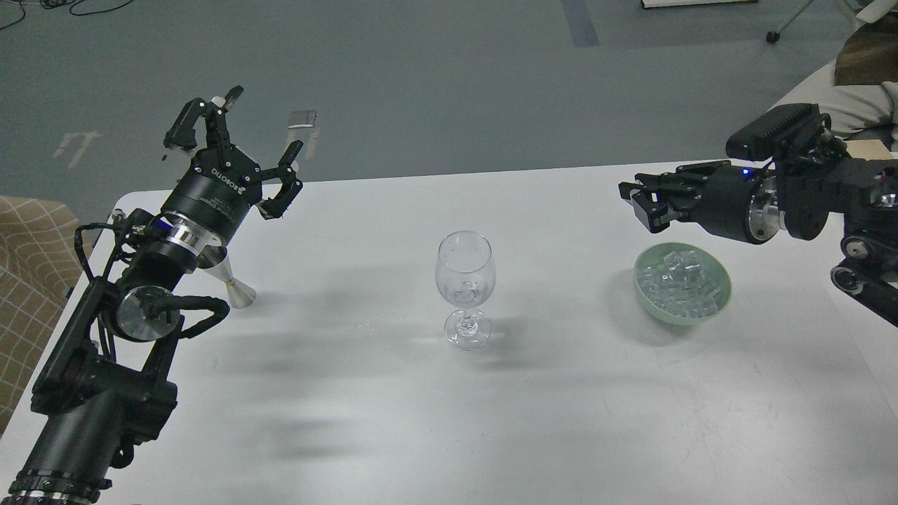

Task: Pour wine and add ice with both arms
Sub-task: 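Lift the ice with the right hand and carry it toward the wine glass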

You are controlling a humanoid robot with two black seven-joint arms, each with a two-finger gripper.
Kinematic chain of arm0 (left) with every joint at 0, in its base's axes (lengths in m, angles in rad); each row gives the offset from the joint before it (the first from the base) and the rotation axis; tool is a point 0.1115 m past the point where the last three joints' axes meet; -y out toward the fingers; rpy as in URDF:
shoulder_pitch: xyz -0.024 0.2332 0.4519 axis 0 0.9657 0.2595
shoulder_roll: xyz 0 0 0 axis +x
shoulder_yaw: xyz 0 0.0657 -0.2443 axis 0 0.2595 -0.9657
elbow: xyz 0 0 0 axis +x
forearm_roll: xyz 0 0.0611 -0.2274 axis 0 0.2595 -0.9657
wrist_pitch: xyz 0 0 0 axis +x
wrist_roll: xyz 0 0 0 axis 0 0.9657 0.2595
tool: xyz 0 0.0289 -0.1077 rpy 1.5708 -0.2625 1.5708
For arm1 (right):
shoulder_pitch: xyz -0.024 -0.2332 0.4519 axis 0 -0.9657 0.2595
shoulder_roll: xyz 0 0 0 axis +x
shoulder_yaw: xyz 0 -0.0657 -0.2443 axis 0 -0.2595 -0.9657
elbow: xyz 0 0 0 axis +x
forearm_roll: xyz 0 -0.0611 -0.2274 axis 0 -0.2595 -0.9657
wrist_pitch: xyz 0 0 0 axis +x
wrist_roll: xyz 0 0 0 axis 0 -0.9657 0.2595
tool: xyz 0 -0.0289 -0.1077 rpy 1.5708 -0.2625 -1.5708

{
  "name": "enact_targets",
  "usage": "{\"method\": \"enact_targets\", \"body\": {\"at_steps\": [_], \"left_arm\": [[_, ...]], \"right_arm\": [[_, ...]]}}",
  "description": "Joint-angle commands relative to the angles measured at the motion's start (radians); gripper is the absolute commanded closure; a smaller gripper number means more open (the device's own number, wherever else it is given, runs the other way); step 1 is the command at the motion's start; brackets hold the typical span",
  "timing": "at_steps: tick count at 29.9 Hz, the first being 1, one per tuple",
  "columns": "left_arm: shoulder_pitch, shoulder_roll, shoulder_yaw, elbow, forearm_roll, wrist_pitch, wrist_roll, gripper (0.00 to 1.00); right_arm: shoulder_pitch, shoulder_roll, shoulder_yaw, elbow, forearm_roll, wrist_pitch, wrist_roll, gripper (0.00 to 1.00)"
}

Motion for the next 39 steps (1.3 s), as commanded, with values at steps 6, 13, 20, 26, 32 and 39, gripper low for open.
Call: {"method": "enact_targets", "body": {"at_steps": [6,13,20,26,32,39], "left_arm": [[0.000,-0.002,0.000,0.000,0.000,-0.001,-0.001,0.02],[0.000,-0.002,0.000,0.000,0.000,-0.001,-0.001,0.02],[0.000,-0.002,0.000,0.000,0.000,-0.001,0.000,0.02],[-0.003,-0.002,0.000,0.000,0.000,-0.003,-0.001,0.02],[-0.008,0.000,-0.002,0.000,0.000,-0.003,-0.001,0.02],[-0.011,0.000,-0.002,0.000,0.000,-0.001,0.000,0.02]], "right_arm": [[0.078,0.010,0.004,0.053,-0.001,0.061,0.004,1.00],[0.107,0.039,0.005,0.101,-0.001,0.093,0.002,1.00],[0.115,0.059,0.005,0.153,-0.001,0.101,0.004,1.00],[0.138,0.077,0.007,0.176,-0.001,0.101,0.002,1.00],[0.178,0.088,0.002,0.193,-0.001,0.101,0.002,1.00],[0.219,0.131,-0.004,0.196,-0.003,0.101,0.001,1.00]]}}
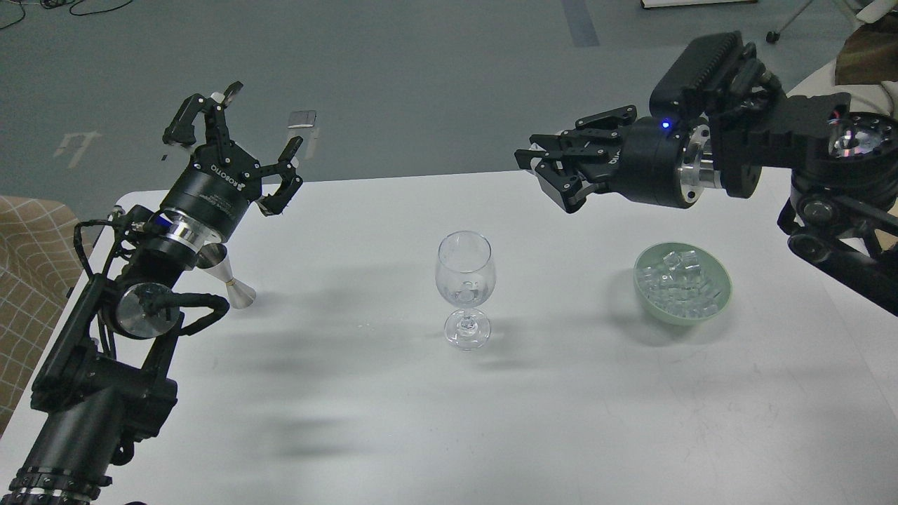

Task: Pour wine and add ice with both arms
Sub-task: 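Lift the ice with the right hand and carry it toward the wine glass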

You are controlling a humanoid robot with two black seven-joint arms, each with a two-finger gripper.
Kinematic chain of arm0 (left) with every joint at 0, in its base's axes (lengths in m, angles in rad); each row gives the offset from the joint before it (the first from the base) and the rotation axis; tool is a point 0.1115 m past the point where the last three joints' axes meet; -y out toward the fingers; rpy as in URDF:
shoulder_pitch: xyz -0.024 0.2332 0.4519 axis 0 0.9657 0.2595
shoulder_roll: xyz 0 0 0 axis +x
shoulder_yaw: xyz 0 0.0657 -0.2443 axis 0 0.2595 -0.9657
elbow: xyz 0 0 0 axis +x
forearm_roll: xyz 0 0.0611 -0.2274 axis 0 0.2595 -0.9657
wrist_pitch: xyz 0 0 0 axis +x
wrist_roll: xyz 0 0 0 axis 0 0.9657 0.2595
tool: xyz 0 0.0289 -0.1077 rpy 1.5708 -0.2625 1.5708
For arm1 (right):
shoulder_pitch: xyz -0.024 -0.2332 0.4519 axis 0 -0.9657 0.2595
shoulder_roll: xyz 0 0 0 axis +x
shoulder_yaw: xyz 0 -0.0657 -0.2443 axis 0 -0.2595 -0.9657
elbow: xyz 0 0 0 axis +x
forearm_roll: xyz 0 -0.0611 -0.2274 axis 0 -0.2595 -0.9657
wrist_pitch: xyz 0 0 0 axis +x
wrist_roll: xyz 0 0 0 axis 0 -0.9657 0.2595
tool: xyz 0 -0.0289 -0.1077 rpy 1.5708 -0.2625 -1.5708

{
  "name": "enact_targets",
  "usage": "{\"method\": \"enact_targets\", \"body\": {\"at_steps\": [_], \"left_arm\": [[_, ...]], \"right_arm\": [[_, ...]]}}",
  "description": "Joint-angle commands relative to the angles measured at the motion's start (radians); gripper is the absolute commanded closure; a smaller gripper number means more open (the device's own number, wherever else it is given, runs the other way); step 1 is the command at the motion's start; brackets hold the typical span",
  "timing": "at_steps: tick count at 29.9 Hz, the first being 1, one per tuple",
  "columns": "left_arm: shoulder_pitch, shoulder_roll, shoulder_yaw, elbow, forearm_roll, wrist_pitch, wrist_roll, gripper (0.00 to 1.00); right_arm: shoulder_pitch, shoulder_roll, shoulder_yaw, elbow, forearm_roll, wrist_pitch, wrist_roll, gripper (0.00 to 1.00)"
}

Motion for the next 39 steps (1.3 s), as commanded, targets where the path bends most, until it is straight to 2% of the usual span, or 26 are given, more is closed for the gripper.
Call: {"method": "enact_targets", "body": {"at_steps": [1,25,39], "left_arm": [[0.000,0.000,0.000,0.000,0.000,0.001,0.001,0.02],[-0.003,-0.008,0.000,-0.003,0.000,0.002,0.001,0.02],[-0.002,-0.009,0.000,-0.003,0.000,0.001,0.001,0.02]], "right_arm": [[0.012,0.009,-0.002,0.003,0.000,0.000,-0.002,1.00],[0.093,0.003,-0.010,0.014,-0.002,0.000,-0.003,1.00],[0.103,0.030,-0.108,0.015,-0.002,0.000,-0.003,1.00]]}}
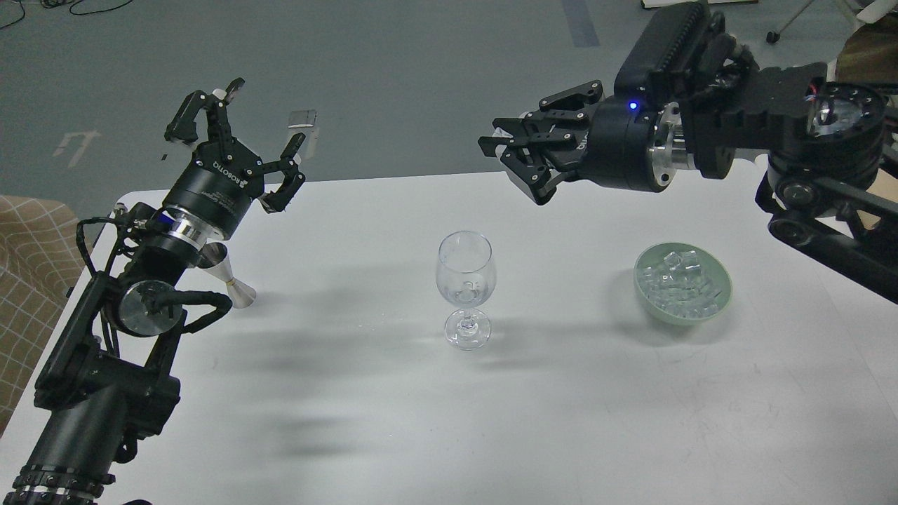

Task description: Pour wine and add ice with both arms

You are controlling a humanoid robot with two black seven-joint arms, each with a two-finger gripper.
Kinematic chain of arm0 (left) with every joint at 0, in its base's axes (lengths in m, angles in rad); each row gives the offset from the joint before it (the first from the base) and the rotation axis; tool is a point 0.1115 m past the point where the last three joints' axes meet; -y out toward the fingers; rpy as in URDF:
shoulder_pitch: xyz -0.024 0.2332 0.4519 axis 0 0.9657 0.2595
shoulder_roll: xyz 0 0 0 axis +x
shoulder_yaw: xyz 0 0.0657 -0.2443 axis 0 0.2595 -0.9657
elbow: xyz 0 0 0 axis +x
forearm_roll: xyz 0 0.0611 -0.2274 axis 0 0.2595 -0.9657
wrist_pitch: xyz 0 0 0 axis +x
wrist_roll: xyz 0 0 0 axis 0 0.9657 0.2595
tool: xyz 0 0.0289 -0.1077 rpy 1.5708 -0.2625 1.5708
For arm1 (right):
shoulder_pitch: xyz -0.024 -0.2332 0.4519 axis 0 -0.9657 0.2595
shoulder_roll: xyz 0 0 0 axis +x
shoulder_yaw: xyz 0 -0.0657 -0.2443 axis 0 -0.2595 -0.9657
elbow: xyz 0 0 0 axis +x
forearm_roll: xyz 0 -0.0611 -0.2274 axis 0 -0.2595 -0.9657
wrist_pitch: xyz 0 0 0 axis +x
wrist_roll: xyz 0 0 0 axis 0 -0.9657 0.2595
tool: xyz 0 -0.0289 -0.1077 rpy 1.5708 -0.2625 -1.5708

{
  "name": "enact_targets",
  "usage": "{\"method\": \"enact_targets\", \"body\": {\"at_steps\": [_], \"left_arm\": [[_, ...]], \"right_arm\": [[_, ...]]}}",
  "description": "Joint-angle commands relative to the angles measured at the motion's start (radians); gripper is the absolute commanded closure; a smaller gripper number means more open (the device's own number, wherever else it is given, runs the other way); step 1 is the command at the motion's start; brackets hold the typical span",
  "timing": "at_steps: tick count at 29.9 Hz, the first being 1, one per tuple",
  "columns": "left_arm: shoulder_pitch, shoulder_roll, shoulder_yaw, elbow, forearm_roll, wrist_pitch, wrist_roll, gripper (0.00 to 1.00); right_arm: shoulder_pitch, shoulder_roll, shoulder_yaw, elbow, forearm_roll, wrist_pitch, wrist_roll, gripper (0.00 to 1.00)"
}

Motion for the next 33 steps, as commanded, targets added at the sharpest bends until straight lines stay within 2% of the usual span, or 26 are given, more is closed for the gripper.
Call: {"method": "enact_targets", "body": {"at_steps": [1,8,33], "left_arm": [[0.001,-0.001,0.000,0.000,0.000,0.000,0.000,0.02],[0.001,0.001,0.000,0.000,0.000,-0.002,0.000,0.02],[0.005,0.001,0.000,0.006,0.000,-0.009,0.000,0.02]], "right_arm": [[0.000,0.027,-0.012,0.001,0.000,0.000,0.000,1.00],[-0.017,0.060,-0.027,0.030,0.000,0.000,0.000,1.00],[-0.014,0.058,-0.105,0.038,0.000,0.000,-0.005,1.00]]}}
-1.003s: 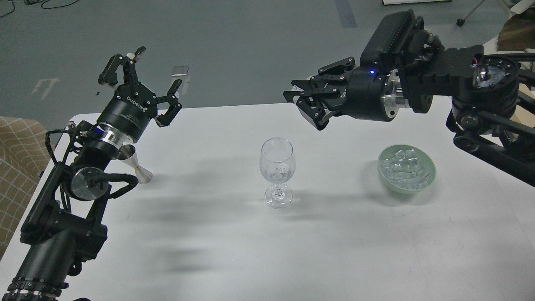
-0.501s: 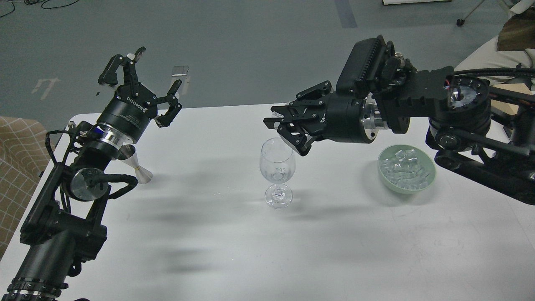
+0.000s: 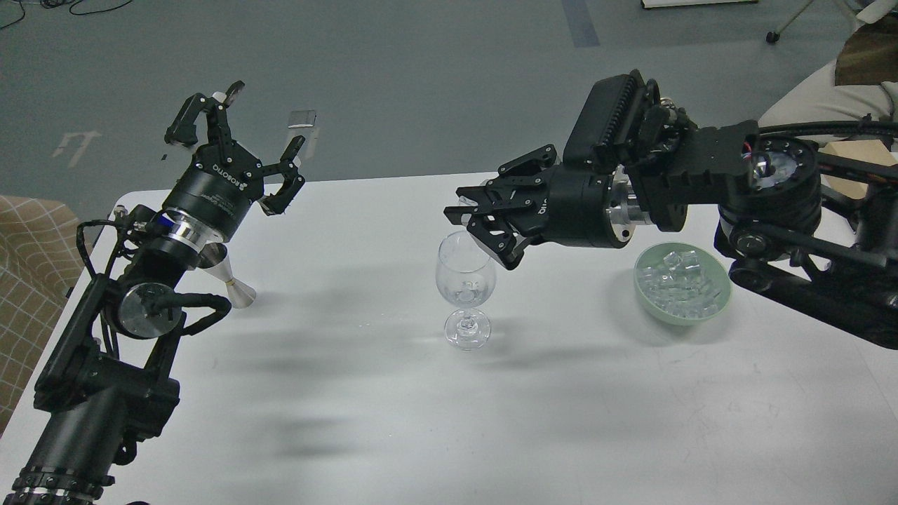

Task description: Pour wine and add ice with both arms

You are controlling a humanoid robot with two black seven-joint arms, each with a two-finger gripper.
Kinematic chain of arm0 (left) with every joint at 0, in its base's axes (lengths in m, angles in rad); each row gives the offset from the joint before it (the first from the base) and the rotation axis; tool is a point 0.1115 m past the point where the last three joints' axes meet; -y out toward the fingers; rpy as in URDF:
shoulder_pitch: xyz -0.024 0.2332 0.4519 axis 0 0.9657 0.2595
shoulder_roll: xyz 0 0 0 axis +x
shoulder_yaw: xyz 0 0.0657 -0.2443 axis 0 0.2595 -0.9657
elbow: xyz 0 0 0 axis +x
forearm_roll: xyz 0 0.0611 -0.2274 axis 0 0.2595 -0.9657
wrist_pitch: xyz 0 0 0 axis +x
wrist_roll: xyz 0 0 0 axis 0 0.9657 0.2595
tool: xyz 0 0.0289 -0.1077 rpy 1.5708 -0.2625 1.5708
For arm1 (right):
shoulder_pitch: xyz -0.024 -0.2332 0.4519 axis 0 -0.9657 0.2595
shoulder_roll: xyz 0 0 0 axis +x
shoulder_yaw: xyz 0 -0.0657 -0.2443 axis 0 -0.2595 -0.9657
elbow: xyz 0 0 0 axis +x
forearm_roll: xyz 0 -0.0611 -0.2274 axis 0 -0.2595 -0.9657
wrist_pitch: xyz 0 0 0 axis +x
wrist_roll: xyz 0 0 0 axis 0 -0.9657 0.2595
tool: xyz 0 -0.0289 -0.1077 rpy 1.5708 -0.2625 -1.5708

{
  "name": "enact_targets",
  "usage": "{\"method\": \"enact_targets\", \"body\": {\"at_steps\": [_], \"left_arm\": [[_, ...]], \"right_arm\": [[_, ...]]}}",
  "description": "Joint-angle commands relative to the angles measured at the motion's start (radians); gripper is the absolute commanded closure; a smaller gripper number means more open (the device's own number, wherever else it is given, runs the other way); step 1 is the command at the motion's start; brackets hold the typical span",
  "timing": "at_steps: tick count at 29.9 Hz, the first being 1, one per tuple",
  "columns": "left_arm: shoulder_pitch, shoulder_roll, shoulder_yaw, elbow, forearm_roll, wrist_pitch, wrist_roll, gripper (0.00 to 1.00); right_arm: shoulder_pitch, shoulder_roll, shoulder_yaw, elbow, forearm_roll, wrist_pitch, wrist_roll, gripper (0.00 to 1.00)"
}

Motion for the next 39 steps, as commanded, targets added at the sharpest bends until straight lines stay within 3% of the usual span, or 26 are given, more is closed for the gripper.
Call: {"method": "enact_targets", "body": {"at_steps": [1,28,29,30,31,32,39], "left_arm": [[0.000,-0.002,0.001,0.000,0.000,0.000,0.000,0.02],[0.002,-0.002,0.001,0.000,0.000,-0.002,0.000,0.02],[0.002,-0.002,-0.001,0.000,0.000,-0.002,0.000,0.02],[0.002,-0.002,-0.001,0.000,0.000,-0.002,0.000,0.02],[0.002,-0.002,-0.001,0.000,0.000,-0.002,0.000,0.02],[0.002,-0.002,-0.001,0.000,0.000,-0.002,0.000,0.02],[0.003,0.000,-0.001,0.002,-0.002,-0.002,0.000,0.02]], "right_arm": [[0.004,0.000,-0.029,-0.001,0.000,0.000,-0.001,1.00],[-0.006,0.002,-0.064,-0.021,-0.009,0.000,-0.007,1.00],[-0.006,0.002,-0.063,-0.027,-0.011,0.000,-0.009,0.97],[-0.006,0.005,-0.063,-0.030,-0.011,0.000,-0.010,0.77],[-0.006,0.005,-0.063,-0.030,-0.011,0.000,-0.010,0.77],[-0.009,0.006,-0.063,-0.032,-0.011,0.000,-0.018,0.60],[-0.011,0.017,-0.058,-0.039,-0.009,0.000,-0.022,0.50]]}}
